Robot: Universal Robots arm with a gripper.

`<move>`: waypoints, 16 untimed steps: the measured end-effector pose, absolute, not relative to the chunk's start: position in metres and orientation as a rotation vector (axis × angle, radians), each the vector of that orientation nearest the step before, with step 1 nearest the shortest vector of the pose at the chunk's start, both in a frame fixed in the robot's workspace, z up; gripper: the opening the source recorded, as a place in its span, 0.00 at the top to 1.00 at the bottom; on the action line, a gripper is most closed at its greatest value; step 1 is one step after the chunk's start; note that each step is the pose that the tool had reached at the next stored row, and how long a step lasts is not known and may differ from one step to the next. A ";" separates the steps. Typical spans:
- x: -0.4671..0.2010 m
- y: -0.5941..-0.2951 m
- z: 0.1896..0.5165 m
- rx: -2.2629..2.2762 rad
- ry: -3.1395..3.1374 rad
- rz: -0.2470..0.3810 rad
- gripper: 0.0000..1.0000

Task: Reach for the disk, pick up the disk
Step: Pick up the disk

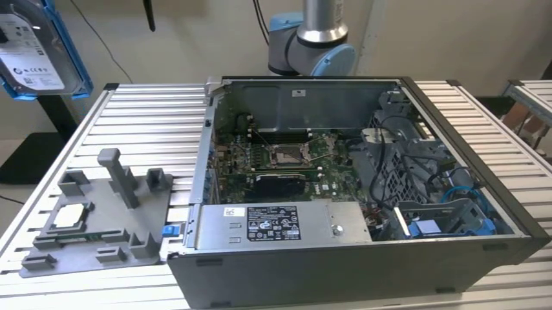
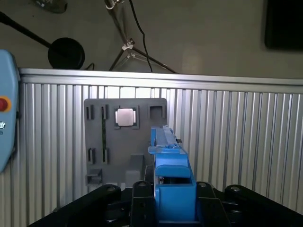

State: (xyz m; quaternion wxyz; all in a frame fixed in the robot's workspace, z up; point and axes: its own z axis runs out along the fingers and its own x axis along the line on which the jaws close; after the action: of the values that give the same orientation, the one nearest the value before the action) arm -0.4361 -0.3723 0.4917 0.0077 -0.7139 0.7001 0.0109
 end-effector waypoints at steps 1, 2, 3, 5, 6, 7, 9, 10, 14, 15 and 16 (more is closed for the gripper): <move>-0.433 -0.372 0.492 -2.232 2.189 0.034 1.00; -0.430 -0.372 0.492 -2.232 2.189 0.034 1.00; -0.427 -0.372 0.492 -2.232 2.189 0.035 1.00; -0.422 -0.372 0.492 -2.232 2.189 0.035 1.00; -0.420 -0.372 0.492 -2.232 2.189 0.035 1.00; -0.418 -0.372 0.492 -2.232 2.189 0.035 1.00; -0.413 -0.372 0.492 -2.232 2.189 0.035 1.00; -0.411 -0.372 0.492 -2.232 2.189 0.035 1.00; -0.403 -0.372 0.492 -2.232 2.189 0.035 1.00; -0.401 -0.372 0.492 -2.232 2.189 0.035 1.00; -0.399 -0.372 0.492 -2.232 2.189 0.035 1.00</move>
State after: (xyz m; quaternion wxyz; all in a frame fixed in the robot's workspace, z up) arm -0.3992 -0.3723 0.4917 0.0074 -0.7139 0.7001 0.0112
